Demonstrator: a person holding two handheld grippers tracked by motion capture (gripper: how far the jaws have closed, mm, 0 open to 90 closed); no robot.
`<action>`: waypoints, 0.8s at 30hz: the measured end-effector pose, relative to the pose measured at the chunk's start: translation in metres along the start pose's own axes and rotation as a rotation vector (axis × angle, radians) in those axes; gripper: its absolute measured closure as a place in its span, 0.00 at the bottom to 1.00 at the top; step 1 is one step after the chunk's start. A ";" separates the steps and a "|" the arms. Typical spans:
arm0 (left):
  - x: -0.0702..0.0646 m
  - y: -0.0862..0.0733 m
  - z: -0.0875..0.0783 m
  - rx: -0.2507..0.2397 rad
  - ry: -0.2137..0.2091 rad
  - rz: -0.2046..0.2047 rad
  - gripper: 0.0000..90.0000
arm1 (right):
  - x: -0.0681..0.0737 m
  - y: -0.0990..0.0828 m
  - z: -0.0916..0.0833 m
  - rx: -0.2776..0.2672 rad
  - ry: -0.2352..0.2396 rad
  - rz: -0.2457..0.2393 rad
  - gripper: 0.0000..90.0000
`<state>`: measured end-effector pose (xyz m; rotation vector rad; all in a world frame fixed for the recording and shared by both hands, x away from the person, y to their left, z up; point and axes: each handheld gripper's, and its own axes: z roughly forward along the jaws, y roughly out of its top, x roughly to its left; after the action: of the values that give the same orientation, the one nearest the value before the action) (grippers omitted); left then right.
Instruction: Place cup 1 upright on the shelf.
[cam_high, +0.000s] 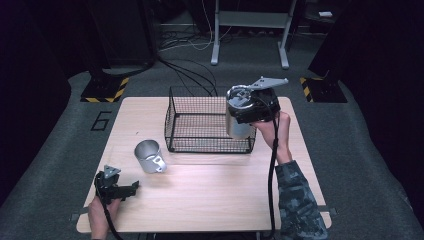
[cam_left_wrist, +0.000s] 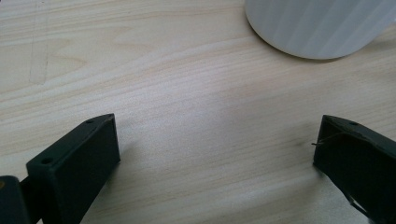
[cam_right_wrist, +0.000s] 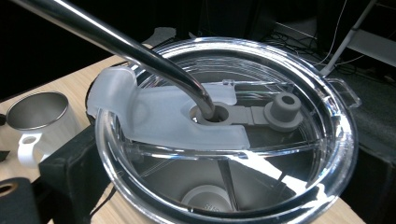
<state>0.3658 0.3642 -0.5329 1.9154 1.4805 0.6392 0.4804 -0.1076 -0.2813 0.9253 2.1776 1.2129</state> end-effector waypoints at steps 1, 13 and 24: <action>0.000 0.000 0.000 0.001 0.000 0.001 0.00 | -0.001 0.001 0.002 0.000 -0.002 0.000 0.04; 0.000 0.000 0.000 0.000 0.000 0.000 0.00 | -0.008 0.006 0.023 0.019 -0.028 0.017 0.04; 0.000 0.000 0.000 0.001 -0.001 -0.004 0.00 | -0.015 0.006 0.042 0.037 -0.047 0.042 0.04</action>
<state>0.3655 0.3640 -0.5329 1.9129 1.4836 0.6358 0.5207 -0.0940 -0.2958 1.0096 2.1601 1.1625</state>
